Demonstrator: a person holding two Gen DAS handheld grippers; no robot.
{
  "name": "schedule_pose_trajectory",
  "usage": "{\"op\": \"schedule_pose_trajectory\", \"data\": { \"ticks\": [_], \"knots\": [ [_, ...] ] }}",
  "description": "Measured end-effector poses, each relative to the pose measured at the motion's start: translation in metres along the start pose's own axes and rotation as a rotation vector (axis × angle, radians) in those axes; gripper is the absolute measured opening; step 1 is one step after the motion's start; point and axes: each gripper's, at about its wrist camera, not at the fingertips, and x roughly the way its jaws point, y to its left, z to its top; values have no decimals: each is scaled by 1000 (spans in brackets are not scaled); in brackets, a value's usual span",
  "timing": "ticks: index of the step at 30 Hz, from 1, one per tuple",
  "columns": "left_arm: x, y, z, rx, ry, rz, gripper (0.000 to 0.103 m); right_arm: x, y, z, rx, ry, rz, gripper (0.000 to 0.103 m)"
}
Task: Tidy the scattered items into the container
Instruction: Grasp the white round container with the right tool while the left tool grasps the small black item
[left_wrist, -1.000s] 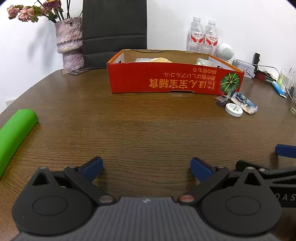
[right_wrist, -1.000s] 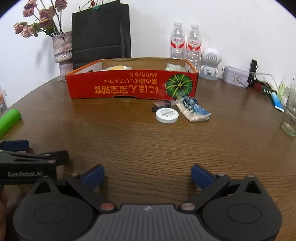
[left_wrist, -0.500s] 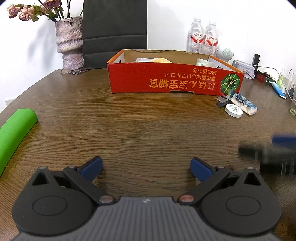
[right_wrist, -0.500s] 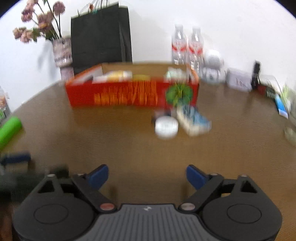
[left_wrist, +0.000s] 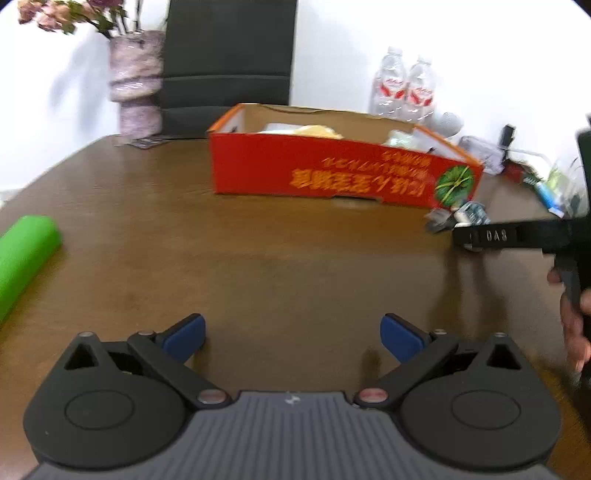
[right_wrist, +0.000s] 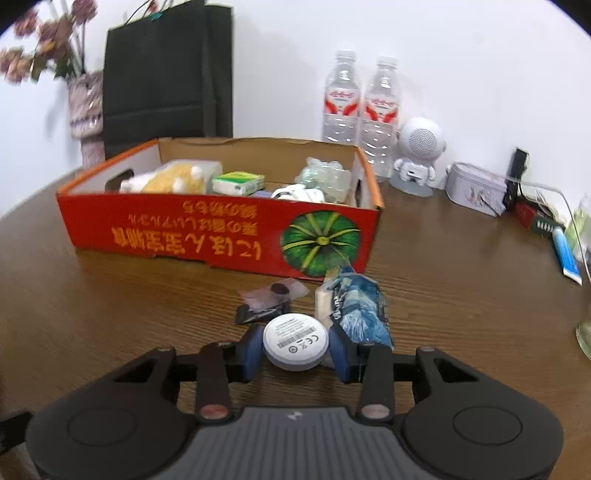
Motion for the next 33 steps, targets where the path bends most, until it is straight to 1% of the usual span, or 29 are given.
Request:
{"op": "schedule_pose_trajectory", "data": {
  "ticks": [2,5,6,8,9,10,12,13,14,15,16,17,20,23,24,26,28,30,31,32,33],
  "knots": [
    [4,-14,20,61,-15,-36,103,-8,-15,-1,52,10,23,38],
    [19,-45,53,166,-67,-127,103,-26,-39,-6,104,-25,33,38],
    [30,-57,64,181,-65,-156,103,-30,-46,-7,125,-33,32,38],
    [57,-84,79,218,-40,-189,99,-33,-58,-10,162,-36,34,38],
    [68,-98,83,260,-31,-187,97,-32,-62,-11,169,-30,32,38],
    [80,-113,86,309,-24,-167,91,-32,-65,-12,174,-23,28,38],
    [99,-130,92,338,9,-148,80,-35,-68,-12,178,-31,32,38],
    [108,-131,95,324,34,-157,67,-37,-69,-12,176,-35,36,38],
    [117,-133,98,300,65,-168,56,-39,-68,-12,172,-41,38,38],
    [126,-133,101,273,94,-178,53,-42,-68,-11,167,-48,40,38],
    [132,-132,103,249,105,-178,51,-43,-66,-11,161,-52,47,38],
    [133,-131,103,241,98,-169,50,-44,-63,-10,153,-53,58,38],
    [129,-129,97,282,93,-178,44,-47,-55,-10,111,-53,92,38],
    [112,-123,81,317,83,-185,42,-45,-42,-12,53,-30,128,38],
    [103,-115,75,314,80,-186,38,-45,-37,-13,31,-15,150,38],
    [89,-99,66,290,76,-188,23,-43,-28,-15,-12,15,190,38],
    [73,-80,55,265,75,-181,14,-45,-18,-17,-46,13,218,38],
    [61,-66,48,238,72,-186,14,-46,-13,-18,-65,7,223,39],
    [59,-64,48,236,65,-195,16,-46,-13,-18,-67,7,222,39],
    [59,-64,51,242,51,-203,29,-44,-13,-18,-63,11,222,40],
    [60,-67,55,250,35,-214,40,-43,-15,-18,-57,18,220,40]
  ]
}}
